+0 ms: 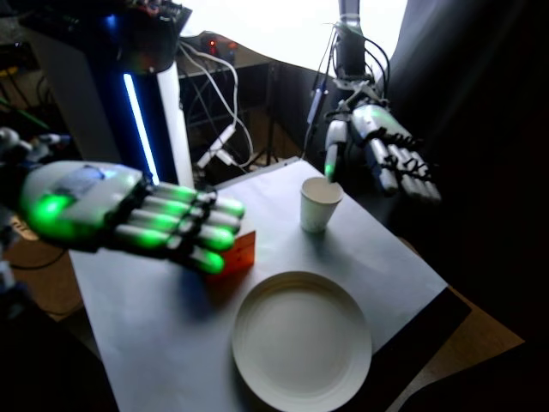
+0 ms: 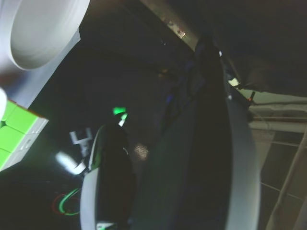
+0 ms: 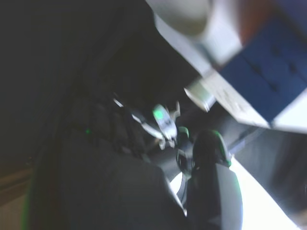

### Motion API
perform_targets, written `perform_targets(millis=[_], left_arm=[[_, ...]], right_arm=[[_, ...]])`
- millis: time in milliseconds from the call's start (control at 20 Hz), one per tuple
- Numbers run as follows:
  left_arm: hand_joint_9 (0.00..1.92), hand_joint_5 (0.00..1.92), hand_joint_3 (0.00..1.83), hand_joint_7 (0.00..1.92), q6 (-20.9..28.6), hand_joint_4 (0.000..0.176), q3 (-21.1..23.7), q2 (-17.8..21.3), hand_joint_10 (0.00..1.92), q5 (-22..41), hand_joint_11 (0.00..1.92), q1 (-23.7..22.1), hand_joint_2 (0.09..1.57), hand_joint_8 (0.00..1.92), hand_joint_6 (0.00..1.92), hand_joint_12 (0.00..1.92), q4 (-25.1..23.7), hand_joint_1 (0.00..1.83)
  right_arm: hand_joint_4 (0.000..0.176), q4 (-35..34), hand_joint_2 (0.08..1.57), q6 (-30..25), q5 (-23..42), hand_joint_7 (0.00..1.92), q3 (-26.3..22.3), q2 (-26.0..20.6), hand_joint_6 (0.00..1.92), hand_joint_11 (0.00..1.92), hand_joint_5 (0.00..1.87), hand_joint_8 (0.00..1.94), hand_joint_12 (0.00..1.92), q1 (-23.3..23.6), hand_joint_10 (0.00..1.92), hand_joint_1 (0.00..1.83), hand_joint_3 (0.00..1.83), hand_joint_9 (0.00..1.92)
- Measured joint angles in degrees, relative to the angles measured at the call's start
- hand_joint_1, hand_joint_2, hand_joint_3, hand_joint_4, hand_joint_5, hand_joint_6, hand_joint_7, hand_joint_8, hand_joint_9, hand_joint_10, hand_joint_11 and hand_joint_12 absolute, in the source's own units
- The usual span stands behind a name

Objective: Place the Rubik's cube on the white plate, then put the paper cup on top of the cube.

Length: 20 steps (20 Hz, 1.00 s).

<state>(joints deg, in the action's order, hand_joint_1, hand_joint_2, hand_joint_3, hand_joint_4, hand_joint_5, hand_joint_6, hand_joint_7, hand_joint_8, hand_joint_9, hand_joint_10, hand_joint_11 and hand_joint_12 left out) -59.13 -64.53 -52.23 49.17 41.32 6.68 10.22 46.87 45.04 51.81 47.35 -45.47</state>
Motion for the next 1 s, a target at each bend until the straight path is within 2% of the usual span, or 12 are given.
perform_targets(millis=[50,100,200,300,350,450,650,700,800,850,950,1000], left_arm=[[0.00,0.00,0.00,0.00,0.00,0.103,-0.09,0.00,0.00,0.00,0.00,0.00,1.34,0.00,0.00,0.00,-0.07,0.33],[0.00,0.00,0.00,0.00,0.00,0.110,-0.09,0.00,0.00,0.00,0.00,0.00,1.33,0.00,0.00,0.00,0.04,0.33],[0.00,0.00,0.00,0.00,0.00,0.084,-0.09,0.00,0.00,0.00,0.00,0.00,1.35,0.00,0.00,0.00,0.37,0.27],[0.00,0.00,0.00,0.00,0.02,0.094,-0.11,0.00,0.00,0.02,0.00,0.00,1.33,0.00,0.00,0.00,0.44,0.32],[0.00,0.00,0.00,0.00,0.02,0.098,-0.09,0.00,0.00,0.09,0.00,0.00,1.33,0.00,0.00,0.00,0.44,0.32],[0.00,0.00,0.00,0.00,0.02,0.073,-0.09,0.00,0.00,0.11,0.00,0.00,1.34,0.00,0.00,0.00,0.59,0.33],[0.00,0.00,0.00,0.00,0.02,0.087,-0.09,0.00,0.00,0.15,0.00,0.00,1.33,0.00,0.00,0.01,0.85,0.34],[0.00,0.01,0.00,0.00,0.02,0.061,-0.11,0.00,0.00,0.17,0.00,0.00,1.34,0.00,0.00,0.19,0.83,0.35],[0.00,0.03,0.00,0.00,0.02,0.048,-0.09,0.00,0.00,0.20,0.00,0.00,1.33,0.00,0.00,0.27,0.85,0.34],[0.00,0.03,0.00,0.00,0.02,0.063,-0.11,0.00,0.00,0.17,0.00,0.00,1.32,0.00,0.00,0.36,0.87,0.34],[0.00,0.02,0.00,0.00,0.02,0.077,-0.11,0.00,0.00,0.17,0.00,0.00,1.32,0.00,0.00,0.37,0.87,0.35],[0.00,0.03,0.00,0.00,0.02,0.079,-0.11,0.00,0.00,0.20,0.00,0.00,1.33,0.00,0.00,0.30,0.92,0.39]], right_arm=[[0.036,0.55,0.96,-0.68,0.02,0.00,0.00,0.92,0.00,0.00,0.00,0.00,0.83,-0.83,0.00,0.61,0.00,0.00],[0.029,1.16,0.97,-1.11,-0.44,0.00,-0.02,1.86,0.00,0.00,0.00,0.00,0.64,-1.57,0.00,0.59,0.00,0.00],[0.000,1.38,0.97,-1.53,-0.79,0.00,-0.02,3.61,0.00,0.00,0.00,0.00,0.80,-2.62,0.00,0.61,0.00,0.00],[0.008,0.63,0.95,-1.81,-0.28,0.00,0.61,5.14,0.00,0.00,0.00,0.00,0.09,-3.06,0.00,0.59,0.00,0.00],[0.021,0.39,0.96,-2.08,-0.09,0.00,1.22,6.12,0.00,0.00,0.00,0.00,0.00,-3.50,0.00,0.59,0.00,0.00],[0.000,-0.09,0.97,-2.32,-0.37,0.00,2.36,7.87,0.00,0.00,0.00,0.00,0.00,-4.13,0.00,0.76,0.01,0.00],[0.000,-2.84,0.98,-2.38,-0.33,0.00,4.33,10.62,0.00,0.03,0.00,0.00,0.01,-5.20,0.00,0.71,0.00,0.00],[0.000,-3.78,1.01,-2.40,-0.13,0.00,4.79,11.41,0.00,0.01,0.00,0.00,0.01,-5.64,0.00,0.75,0.02,0.00],[0.055,-4.83,1.07,-2.43,0.00,0.02,5.31,12.31,0.00,0.00,0.00,0.00,0.51,-6.88,0.03,0.78,0.00,0.05],[0.059,-5.22,1.08,-2.49,0.37,0.13,5.35,12.48,0.01,0.00,0.03,0.02,0.98,-6.99,0.13,0.85,0.00,0.16],[0.000,-5.53,1.10,-2.49,0.96,0.26,5.35,12.81,0.01,0.00,0.11,0.03,1.46,-7.06,0.88,0.90,0.00,0.02],[0.000,-5.55,1.10,-2.49,1.51,0.39,5.35,13.00,0.05,0.00,0.23,0.19,1.66,-7.06,1.17,0.93,0.00,0.15]])
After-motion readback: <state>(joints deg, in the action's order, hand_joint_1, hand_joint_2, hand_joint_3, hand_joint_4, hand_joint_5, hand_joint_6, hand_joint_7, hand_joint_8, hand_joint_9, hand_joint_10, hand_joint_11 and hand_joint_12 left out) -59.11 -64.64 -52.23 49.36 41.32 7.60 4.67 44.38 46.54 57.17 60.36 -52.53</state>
